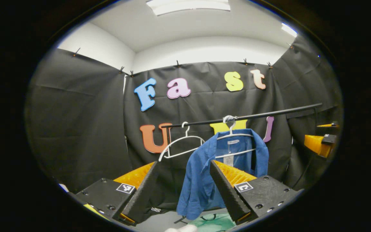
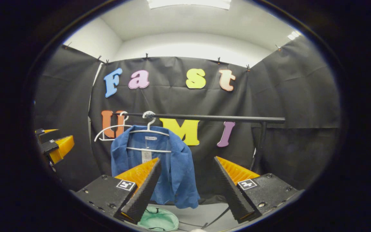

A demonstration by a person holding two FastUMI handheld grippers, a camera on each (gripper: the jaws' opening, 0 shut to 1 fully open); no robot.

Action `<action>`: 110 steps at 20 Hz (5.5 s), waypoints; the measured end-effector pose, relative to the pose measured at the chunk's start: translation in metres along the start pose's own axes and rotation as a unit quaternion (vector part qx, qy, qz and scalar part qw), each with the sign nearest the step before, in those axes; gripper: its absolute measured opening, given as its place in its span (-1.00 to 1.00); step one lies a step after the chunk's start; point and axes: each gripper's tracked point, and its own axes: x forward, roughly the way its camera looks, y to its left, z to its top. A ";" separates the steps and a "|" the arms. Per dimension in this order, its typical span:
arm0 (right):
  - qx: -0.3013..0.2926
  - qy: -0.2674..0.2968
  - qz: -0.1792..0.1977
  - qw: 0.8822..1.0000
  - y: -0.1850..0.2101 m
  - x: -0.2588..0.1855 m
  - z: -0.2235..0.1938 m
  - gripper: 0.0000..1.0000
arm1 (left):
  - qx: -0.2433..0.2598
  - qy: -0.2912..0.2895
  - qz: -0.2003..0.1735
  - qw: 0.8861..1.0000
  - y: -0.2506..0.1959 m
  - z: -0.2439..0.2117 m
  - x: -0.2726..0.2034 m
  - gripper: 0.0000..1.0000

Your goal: Grasp the clothes on the hanger with both hands and then place them into the laundry hamper below.

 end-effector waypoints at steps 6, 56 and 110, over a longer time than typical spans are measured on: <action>-0.014 0.025 0.019 0.999 0.017 0.104 -0.034 1.00 | -0.001 0.020 0.004 1.000 -0.045 -0.038 0.075 0.96; 0.045 -0.079 0.102 0.991 0.024 0.263 -0.038 -0.93 | 0.011 0.021 -0.011 1.000 -0.048 -0.070 0.211 -0.99; 0.595 0.068 0.376 0.707 -0.021 0.368 -0.037 -0.94 | -0.170 0.041 -0.180 0.968 -0.012 -0.062 0.260 -0.92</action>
